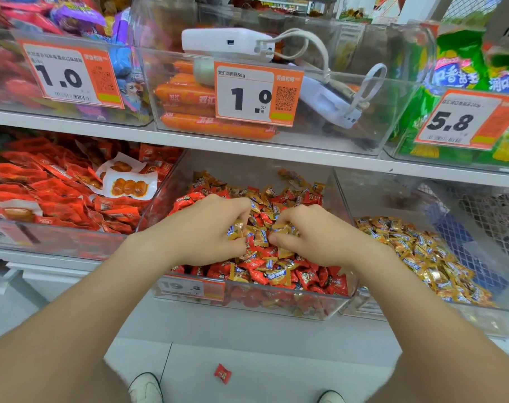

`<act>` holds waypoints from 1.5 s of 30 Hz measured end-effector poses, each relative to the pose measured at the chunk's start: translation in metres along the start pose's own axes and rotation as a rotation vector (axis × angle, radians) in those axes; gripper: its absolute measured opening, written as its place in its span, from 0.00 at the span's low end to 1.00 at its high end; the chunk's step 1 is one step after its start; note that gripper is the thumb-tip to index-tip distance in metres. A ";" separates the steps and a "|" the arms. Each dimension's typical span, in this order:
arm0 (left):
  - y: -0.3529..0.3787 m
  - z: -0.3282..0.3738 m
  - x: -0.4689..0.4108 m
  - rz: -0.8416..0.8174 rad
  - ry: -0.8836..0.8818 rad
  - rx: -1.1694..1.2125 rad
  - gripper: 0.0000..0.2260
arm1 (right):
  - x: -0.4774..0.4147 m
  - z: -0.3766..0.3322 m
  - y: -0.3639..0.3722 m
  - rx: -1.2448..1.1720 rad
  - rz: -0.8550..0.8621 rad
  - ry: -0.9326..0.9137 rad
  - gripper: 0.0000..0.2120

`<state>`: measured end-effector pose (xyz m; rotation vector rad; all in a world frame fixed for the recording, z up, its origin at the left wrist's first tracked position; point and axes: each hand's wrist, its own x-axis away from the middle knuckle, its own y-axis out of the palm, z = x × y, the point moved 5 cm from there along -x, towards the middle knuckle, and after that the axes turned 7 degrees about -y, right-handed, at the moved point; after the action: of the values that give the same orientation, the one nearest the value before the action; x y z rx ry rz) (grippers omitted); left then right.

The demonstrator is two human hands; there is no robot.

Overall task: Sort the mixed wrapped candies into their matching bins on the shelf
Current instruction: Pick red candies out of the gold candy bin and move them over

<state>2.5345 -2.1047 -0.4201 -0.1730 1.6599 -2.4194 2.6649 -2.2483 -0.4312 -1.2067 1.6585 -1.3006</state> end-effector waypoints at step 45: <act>0.000 0.000 0.012 -0.061 0.028 0.015 0.16 | 0.021 -0.019 -0.010 -0.176 -0.035 -0.146 0.09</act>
<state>2.5229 -2.1074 -0.4204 -0.1917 1.6711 -2.4893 2.6428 -2.2625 -0.4165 -1.4059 1.6791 -1.0770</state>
